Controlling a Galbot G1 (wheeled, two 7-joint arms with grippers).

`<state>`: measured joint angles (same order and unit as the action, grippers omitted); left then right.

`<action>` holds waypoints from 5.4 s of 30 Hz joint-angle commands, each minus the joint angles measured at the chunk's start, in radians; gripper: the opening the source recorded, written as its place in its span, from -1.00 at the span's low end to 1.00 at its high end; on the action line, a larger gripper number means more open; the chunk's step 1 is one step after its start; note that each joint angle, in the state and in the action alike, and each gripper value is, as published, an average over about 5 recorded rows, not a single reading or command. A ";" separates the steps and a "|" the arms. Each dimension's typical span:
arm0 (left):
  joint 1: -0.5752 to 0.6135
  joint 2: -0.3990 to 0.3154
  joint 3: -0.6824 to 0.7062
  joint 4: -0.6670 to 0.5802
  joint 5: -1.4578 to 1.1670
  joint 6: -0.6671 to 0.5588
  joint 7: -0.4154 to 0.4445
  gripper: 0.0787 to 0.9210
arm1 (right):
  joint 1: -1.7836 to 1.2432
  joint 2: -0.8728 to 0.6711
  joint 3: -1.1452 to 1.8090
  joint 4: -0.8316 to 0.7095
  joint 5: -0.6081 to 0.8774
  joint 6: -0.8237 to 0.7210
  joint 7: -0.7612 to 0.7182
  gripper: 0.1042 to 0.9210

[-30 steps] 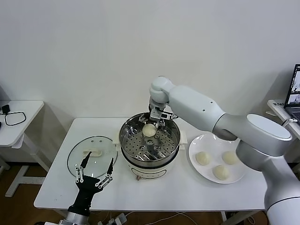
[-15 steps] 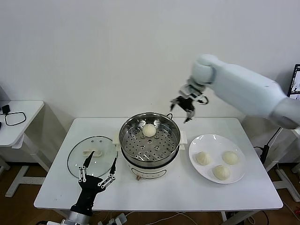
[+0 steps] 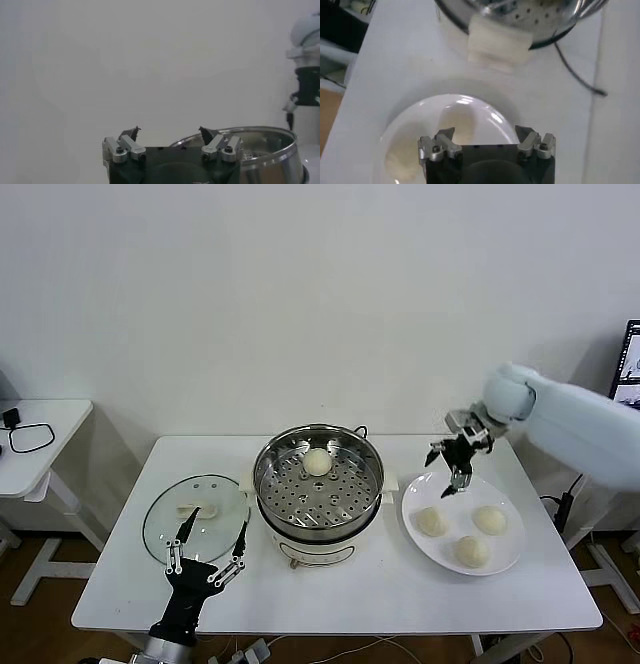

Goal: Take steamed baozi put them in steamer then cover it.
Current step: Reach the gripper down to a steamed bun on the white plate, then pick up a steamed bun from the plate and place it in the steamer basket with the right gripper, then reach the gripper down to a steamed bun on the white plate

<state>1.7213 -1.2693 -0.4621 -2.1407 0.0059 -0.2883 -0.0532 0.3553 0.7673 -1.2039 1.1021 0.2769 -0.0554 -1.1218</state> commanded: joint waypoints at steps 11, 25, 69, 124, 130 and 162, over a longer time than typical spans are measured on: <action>0.013 -0.004 0.003 0.002 0.005 -0.009 -0.004 0.77 | -0.202 -0.003 0.077 -0.054 0.002 -0.051 0.105 0.76; 0.019 -0.006 -0.001 0.001 0.006 -0.014 -0.005 0.77 | -0.226 0.046 0.097 -0.103 -0.016 -0.046 0.111 0.73; -0.051 0.022 0.073 -0.007 0.004 -0.004 -0.014 0.77 | 0.498 0.634 -0.469 0.149 0.651 -0.282 0.151 0.26; -0.039 0.015 0.060 -0.005 0.013 -0.006 -0.025 0.77 | 0.340 -0.225 -0.357 0.230 0.094 -0.088 -0.077 0.76; -0.025 0.007 0.058 -0.005 0.027 -0.006 -0.025 0.77 | 0.067 -0.262 -0.205 0.215 0.025 -0.057 -0.061 0.76; -0.020 0.001 0.044 0.008 0.032 -0.009 -0.027 0.77 | -0.136 -0.122 -0.054 0.049 -0.032 -0.067 -0.004 0.76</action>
<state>1.7018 -1.2690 -0.4186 -2.1354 0.0381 -0.2967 -0.0792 0.2453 0.6387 -1.2720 1.1745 0.2535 -0.1254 -1.1260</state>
